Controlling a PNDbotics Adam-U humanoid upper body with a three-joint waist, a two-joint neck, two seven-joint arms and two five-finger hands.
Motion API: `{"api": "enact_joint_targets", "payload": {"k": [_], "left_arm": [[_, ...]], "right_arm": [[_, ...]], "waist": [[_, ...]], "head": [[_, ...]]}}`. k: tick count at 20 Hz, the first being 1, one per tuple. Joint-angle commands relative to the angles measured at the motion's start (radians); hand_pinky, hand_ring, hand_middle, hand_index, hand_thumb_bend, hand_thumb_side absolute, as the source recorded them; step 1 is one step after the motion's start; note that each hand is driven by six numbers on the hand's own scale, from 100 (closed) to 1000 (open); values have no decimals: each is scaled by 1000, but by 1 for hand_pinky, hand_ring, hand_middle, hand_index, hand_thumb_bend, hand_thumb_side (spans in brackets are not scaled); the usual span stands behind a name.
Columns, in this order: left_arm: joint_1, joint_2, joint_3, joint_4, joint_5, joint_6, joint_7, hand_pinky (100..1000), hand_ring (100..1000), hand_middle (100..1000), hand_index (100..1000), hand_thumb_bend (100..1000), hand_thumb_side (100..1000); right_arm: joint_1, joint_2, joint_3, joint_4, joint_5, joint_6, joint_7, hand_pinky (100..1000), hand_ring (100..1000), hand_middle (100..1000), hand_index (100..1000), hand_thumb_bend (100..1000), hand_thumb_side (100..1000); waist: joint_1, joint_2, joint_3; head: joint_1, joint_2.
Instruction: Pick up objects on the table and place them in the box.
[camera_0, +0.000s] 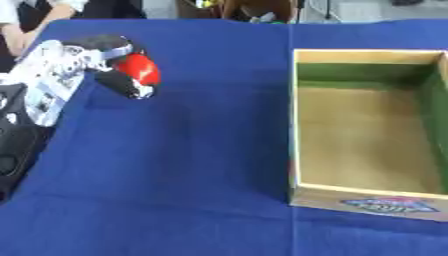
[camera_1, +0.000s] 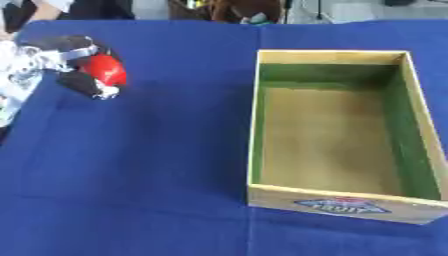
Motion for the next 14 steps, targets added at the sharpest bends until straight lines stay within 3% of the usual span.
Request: {"api": "enact_joint_targets", "payload": {"k": [1, 5, 14], "left_arm": [[-35, -11, -11, -78, -27, -21, -23, 202, 520, 556, 819, 100, 483], [-62, -55, -21, -136, -47, -17, -59, 199, 518, 552, 818, 100, 476], [-117, -193, -44, -160, -60, -17, -83, 193, 511, 537, 818, 100, 469]], "right_arm": [[-21, -13, -2, -14, -3, 18, 4, 827, 831, 825, 868, 100, 1000], [-35, -1, 3, -14, 2, 35, 0, 823, 829, 823, 867, 100, 1000], [-50, 18, 11, -14, 5, 48, -5, 815, 820, 815, 863, 100, 1000]], "waist": [[-2, -31, 1], [-2, -44, 2], [4, -67, -6]], "head": [[-25, 21], [-39, 29], [-26, 30]]}}
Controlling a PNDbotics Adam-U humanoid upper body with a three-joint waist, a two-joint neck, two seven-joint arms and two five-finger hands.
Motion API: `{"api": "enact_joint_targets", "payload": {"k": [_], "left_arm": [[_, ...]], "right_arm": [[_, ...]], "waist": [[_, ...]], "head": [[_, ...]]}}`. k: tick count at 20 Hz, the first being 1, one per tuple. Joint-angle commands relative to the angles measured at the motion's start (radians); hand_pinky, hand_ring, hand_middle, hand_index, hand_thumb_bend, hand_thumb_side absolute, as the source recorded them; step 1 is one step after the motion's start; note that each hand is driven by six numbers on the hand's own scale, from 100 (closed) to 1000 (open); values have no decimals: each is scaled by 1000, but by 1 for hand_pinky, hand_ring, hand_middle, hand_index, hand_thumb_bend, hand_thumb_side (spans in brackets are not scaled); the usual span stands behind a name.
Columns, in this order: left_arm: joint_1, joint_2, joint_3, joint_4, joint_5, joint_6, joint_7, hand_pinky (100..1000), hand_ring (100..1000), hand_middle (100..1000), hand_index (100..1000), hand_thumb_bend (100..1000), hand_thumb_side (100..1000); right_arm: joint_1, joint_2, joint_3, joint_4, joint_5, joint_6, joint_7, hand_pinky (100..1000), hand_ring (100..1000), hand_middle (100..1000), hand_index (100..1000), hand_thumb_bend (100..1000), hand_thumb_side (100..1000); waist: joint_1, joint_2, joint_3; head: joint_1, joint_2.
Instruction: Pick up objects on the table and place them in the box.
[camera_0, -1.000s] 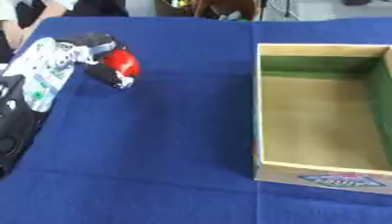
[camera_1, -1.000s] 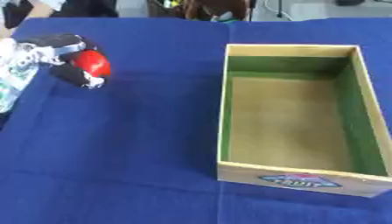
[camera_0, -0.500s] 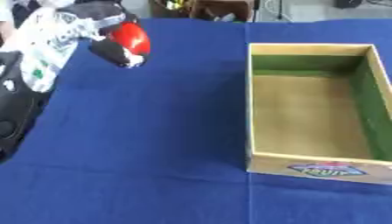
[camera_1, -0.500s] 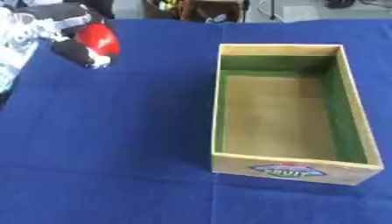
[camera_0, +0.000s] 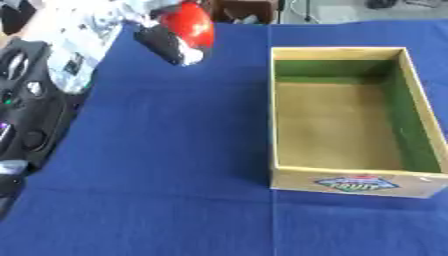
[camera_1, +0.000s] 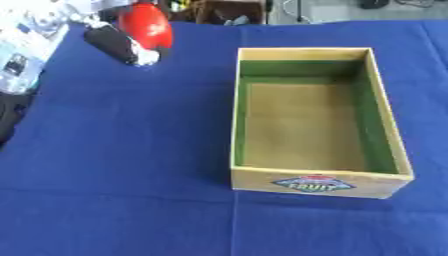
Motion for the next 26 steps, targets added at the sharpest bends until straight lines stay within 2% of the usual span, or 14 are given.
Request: {"api": "enact_joint_targets", "payload": {"k": [1, 10, 17, 26], "left_arm": [[-40, -35, -9, -18, -7, -3, -7, 193, 511, 538, 818, 100, 469], [-80, -166, -34, 6, -49, -22, 10, 183, 502, 526, 810, 100, 466], [-77, -248, -56, 21, -60, -19, 90, 173, 488, 509, 797, 100, 463], [-59, -372, -97, 140, -164, -30, 168, 171, 486, 514, 788, 100, 461]], "right_arm": [[-16, -14, -3, -14, 0, 4, -4, 816, 819, 815, 863, 100, 1000], [-38, 1, 2, -14, 1, -5, -5, 816, 815, 815, 862, 100, 1000], [-61, 15, 6, -14, -2, -15, -4, 817, 814, 814, 862, 100, 1000], [-79, 30, 6, -14, -4, -24, -6, 818, 812, 813, 862, 100, 1000]], "waist": [[1, -34, -2], [8, -39, -21], [9, -29, -41], [11, -13, -60]], "head": [[9, 0], [40, -17], [62, -36], [76, -52]]}}
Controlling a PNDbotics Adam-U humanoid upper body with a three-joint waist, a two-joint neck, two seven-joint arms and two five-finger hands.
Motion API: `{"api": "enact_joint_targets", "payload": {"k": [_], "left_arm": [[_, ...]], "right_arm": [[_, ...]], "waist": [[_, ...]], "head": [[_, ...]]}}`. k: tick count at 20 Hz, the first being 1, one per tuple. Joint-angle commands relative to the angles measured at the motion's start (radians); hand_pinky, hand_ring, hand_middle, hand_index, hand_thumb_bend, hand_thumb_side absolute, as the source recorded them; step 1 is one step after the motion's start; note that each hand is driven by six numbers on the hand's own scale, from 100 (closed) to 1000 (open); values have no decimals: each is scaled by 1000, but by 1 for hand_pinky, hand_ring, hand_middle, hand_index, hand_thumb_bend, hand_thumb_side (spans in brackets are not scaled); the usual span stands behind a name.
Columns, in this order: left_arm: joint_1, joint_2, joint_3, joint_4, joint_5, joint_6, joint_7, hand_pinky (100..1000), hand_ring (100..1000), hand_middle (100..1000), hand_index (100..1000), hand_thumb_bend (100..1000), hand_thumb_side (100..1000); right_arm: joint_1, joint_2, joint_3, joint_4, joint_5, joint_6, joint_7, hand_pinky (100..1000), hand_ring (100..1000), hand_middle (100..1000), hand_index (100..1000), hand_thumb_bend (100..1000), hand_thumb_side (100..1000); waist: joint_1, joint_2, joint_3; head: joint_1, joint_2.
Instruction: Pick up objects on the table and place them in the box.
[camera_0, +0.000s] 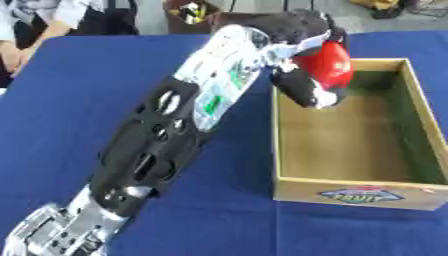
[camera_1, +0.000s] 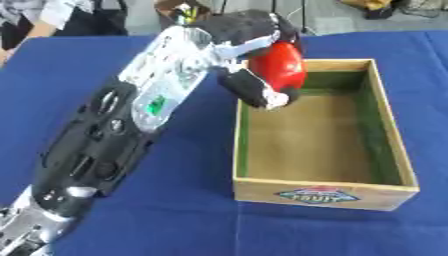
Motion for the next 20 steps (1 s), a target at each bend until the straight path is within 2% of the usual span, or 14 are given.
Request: {"api": "enact_joint_targets", "payload": {"k": [1, 11, 14, 16, 18, 20], "left_arm": [[-10, -30, -12, 33, -49, -11, 27, 172, 487, 516, 788, 100, 460], [22, -95, -25, 136, -185, -38, 92, 190, 494, 538, 801, 100, 457], [26, -100, -26, 151, -205, -50, 108, 215, 506, 578, 832, 100, 530], [29, -101, -28, 151, -215, -63, 113, 279, 518, 630, 869, 100, 629], [31, -99, -27, 146, -228, -73, 121, 428, 627, 738, 909, 100, 784], [33, -96, -23, 138, -240, -81, 134, 517, 722, 789, 939, 163, 882]], "right_arm": [[-15, -15, -6, -14, -3, -5, -1, 818, 812, 813, 862, 100, 1000], [-28, -7, -3, -14, -7, -12, 1, 818, 811, 811, 862, 100, 1000], [-28, -6, -3, -14, -8, -13, 2, 818, 811, 811, 862, 100, 1000], [-28, -5, -3, -14, -8, -13, 2, 818, 811, 811, 862, 100, 1000], [-28, -5, -2, -14, -9, -14, 2, 818, 811, 811, 862, 100, 1000], [-27, -6, -3, -14, -9, -14, 2, 818, 811, 811, 862, 100, 1000]], "waist": [[-4, -17, -4], [-7, -7, -12], [-9, -6, -14], [-9, -5, -14], [-10, -5, -13], [-10, -6, -12]], "head": [[6, -14], [1, -18], [-4, -17], [-12, -14], [-17, -10], [-19, -8]]}}
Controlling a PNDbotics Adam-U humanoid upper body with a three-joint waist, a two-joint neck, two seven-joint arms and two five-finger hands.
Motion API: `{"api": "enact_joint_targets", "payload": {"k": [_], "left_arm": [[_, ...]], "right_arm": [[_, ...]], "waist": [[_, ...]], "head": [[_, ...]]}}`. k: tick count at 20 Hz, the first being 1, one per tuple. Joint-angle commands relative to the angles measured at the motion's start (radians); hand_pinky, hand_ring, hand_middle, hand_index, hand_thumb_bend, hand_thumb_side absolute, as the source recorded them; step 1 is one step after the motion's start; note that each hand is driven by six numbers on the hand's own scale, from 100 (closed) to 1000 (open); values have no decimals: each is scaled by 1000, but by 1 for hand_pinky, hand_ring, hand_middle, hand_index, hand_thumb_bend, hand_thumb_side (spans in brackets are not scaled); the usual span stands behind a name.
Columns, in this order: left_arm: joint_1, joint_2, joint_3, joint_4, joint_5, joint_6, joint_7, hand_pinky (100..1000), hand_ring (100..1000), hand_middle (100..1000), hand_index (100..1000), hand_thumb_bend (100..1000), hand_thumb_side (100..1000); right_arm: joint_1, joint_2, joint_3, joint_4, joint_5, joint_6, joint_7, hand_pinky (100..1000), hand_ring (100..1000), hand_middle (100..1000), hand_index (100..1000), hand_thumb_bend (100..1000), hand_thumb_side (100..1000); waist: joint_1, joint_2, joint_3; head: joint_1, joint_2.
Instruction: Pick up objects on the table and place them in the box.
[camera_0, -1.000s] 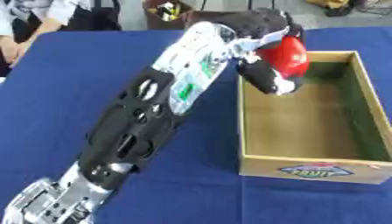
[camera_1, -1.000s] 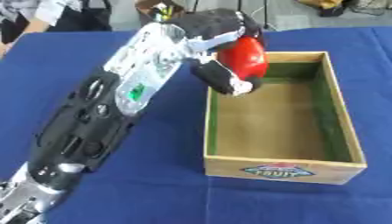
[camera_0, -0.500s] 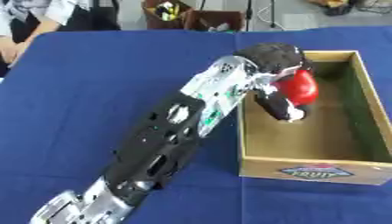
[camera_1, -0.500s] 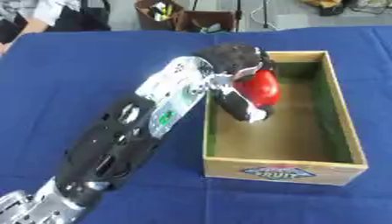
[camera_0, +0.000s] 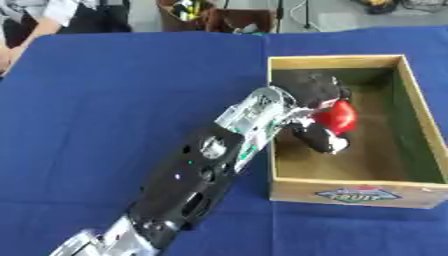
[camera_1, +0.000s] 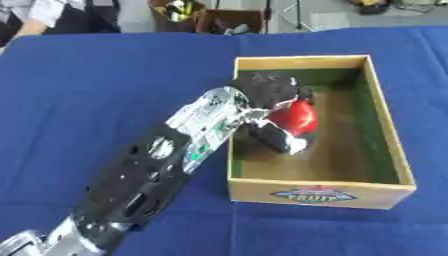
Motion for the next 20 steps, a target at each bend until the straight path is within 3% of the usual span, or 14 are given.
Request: {"api": "enact_joint_targets", "payload": {"k": [1, 2, 4, 6, 8, 11, 13, 16, 20], "left_arm": [[-15, 6, 4, -28, -21, -13, 23, 557, 757, 807, 951, 208, 933], [-15, 9, 6, -33, -24, -15, 32, 613, 806, 828, 960, 254, 999], [-14, 14, 10, -43, -31, -17, 50, 629, 823, 832, 965, 263, 1000], [-10, 22, 25, -65, -20, -10, 71, 620, 810, 814, 968, 244, 1000], [-8, 35, 46, -99, 3, 4, 98, 605, 785, 771, 950, 158, 1000], [0, 59, 69, -164, 46, 26, 142, 597, 769, 749, 950, 151, 1000], [4, 73, 80, -200, 75, 44, 170, 568, 727, 691, 962, 100, 1000], [11, 100, 141, -268, 119, 78, 214, 554, 695, 650, 977, 100, 1000], [46, 160, 225, -367, 180, 80, 275, 547, 671, 623, 977, 100, 1000]], "right_arm": [[-10, -22, -7, -14, -2, -6, 1, 818, 811, 811, 862, 100, 1000], [-11, -22, -7, -14, -2, -6, 1, 819, 811, 811, 862, 100, 1000], [-11, -23, -6, -14, -2, -7, 1, 819, 811, 811, 862, 100, 1000], [-10, -23, -7, -14, -2, -9, 0, 819, 812, 811, 862, 100, 1000], [-9, -24, -10, -14, -1, -10, -4, 818, 812, 811, 862, 100, 1000], [-7, -27, -13, -14, 0, -14, -10, 818, 812, 812, 862, 100, 1000], [-4, -27, -16, -14, 0, -15, -15, 817, 813, 812, 862, 100, 1000], [3, -25, -20, -14, 1, -19, -24, 817, 813, 812, 862, 100, 1000], [8, -24, -22, -14, 3, -25, -33, 815, 813, 813, 862, 100, 1000]], "waist": [[-9, -23, 0], [-10, -24, 1], [-10, -25, 2], [-12, -28, 5], [-13, -31, 9], [-15, -34, 15], [-18, -38, 20], [-22, -44, 30], [-27, -49, 41]], "head": [[-6, -1], [-8, 1], [-12, 5], [-19, 17], [-21, 27], [-23, 34], [-26, 41], [-24, 61], [-12, 77]]}}
